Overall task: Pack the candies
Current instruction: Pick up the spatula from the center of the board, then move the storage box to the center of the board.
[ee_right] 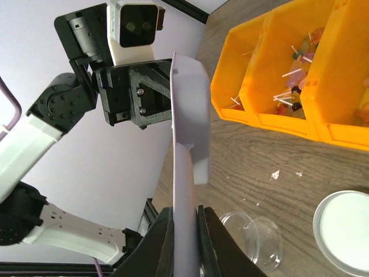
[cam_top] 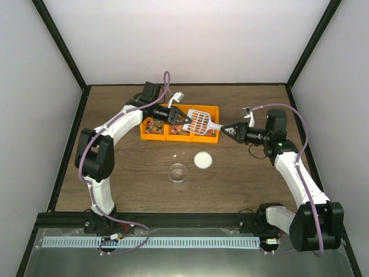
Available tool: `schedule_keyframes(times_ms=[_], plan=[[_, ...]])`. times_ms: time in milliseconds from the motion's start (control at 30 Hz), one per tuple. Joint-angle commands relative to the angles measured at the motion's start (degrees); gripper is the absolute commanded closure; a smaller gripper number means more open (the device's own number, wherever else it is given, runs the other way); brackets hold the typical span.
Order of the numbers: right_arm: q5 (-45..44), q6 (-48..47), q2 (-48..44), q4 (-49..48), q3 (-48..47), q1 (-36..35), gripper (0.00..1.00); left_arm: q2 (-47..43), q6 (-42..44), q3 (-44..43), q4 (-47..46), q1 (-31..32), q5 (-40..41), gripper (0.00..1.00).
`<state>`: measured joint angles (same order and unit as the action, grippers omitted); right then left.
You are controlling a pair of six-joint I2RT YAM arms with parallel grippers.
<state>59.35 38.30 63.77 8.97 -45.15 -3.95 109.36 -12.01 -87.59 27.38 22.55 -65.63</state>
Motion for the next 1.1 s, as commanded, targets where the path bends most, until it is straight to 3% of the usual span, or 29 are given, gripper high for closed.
schedule_keyframes(times_ms=[0,67,333,400,467,533,567,633,700,900,1067], plan=[[0.7,-0.5,-0.3,-0.1,-0.6,-0.7,0.94,0.3,-0.1,-0.8,-1.1,0.3,0.1,0.96],[0.4,-0.7,-0.5,0.0,-0.6,-0.7,0.99,0.3,-0.1,-0.8,-1.2,0.4,0.4,0.96],[0.4,-1.4,-0.6,0.6,-0.7,-0.7,0.99,0.3,-0.8,-0.9,-2.4,0.4,0.9,0.96],[-1.0,-0.7,-1.1,0.6,-0.7,-0.7,0.99,-0.2,-1.6,-0.4,-3.9,0.2,2.6,0.88],[-4.2,1.1,-2.2,0.3,-0.5,-0.7,0.99,-1.6,-3.3,1.0,-6.9,-0.2,4.4,0.71],[-8.1,3.4,-3.7,-0.5,-0.2,-0.7,0.99,-3.8,-4.6,3.1,-10.5,-1.1,7.1,0.31],[-10.1,4.9,-4.3,-1.1,0.1,-0.7,0.99,-5.1,-5.4,4.5,-12.5,-1.7,8.0,0.16],[-13.2,7.5,-5.1,-2.1,0.4,-0.6,0.99,-7.2,-8.1,7.1,-15.5,-3.6,9.4,0.01],[-16.3,10.1,-5.4,-2.0,0.5,-0.6,0.99,-9.4,-9.5,9.4,-16.2,-5.5,15.3,0.00],[-29.1,14.2,-3.4,6.6,-3.6,-1.4,0.99,-15.0,-9.0,10.6,-5.7,-5.8,53.7,0.00],[-32.7,16.9,-3.6,7.3,-5.7,-2.3,0.99,-14.9,-7.6,12.9,-2.5,-5.4,64.3,0.00]])
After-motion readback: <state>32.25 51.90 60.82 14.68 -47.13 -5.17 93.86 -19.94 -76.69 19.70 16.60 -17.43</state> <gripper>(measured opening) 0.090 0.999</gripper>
